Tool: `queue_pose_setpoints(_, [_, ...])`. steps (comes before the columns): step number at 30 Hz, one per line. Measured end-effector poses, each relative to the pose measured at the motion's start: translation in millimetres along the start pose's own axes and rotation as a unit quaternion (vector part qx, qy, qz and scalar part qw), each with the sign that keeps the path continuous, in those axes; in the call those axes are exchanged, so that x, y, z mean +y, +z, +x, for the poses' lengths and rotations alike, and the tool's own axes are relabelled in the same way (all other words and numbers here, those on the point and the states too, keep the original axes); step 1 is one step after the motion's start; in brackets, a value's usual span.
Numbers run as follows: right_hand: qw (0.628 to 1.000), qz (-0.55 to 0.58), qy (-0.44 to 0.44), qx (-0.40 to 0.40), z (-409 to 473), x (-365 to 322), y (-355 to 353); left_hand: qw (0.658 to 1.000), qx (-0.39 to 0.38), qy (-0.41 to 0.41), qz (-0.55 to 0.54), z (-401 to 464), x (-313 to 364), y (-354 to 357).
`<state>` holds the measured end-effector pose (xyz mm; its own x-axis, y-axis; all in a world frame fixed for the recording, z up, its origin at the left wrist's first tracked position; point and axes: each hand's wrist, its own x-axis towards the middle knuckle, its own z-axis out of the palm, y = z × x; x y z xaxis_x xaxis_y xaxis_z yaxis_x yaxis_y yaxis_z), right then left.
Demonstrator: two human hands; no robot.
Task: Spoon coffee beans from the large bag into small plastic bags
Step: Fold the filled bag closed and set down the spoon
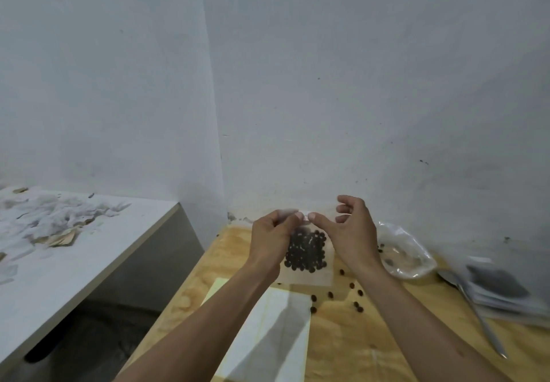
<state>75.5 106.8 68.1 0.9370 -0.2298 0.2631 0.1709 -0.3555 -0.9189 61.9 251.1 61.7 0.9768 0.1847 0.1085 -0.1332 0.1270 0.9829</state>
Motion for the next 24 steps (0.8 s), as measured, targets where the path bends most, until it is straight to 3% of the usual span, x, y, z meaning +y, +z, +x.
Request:
queue_pose_setpoints(4, [0.984,0.129,0.066,-0.099,6,4,-7,1.000,-0.022,-0.013,-0.006,3,-2,4])
queue_pose_setpoints(8, [0.981,0.164,0.071,-0.079,4,8,-9,1.000,-0.017,-0.014,0.001,5,-5,13])
queue_pose_setpoints(13, [0.984,0.146,0.079,-0.072,0,13,-17,1.000,-0.007,-0.010,0.010,7,-8,24])
queue_pose_setpoints(18, [0.984,0.053,0.084,-0.150,-5,24,-51,0.999,0.006,-0.029,-0.019,12,-7,45])
queue_pose_setpoints(20, [0.986,0.059,0.095,-0.124,-4,31,-73,0.999,-0.035,-0.026,0.007,12,-8,59])
queue_pose_setpoints(24, [0.992,0.051,0.118,-0.010,6,48,-122,0.974,-0.159,-0.003,0.162,1,-13,96])
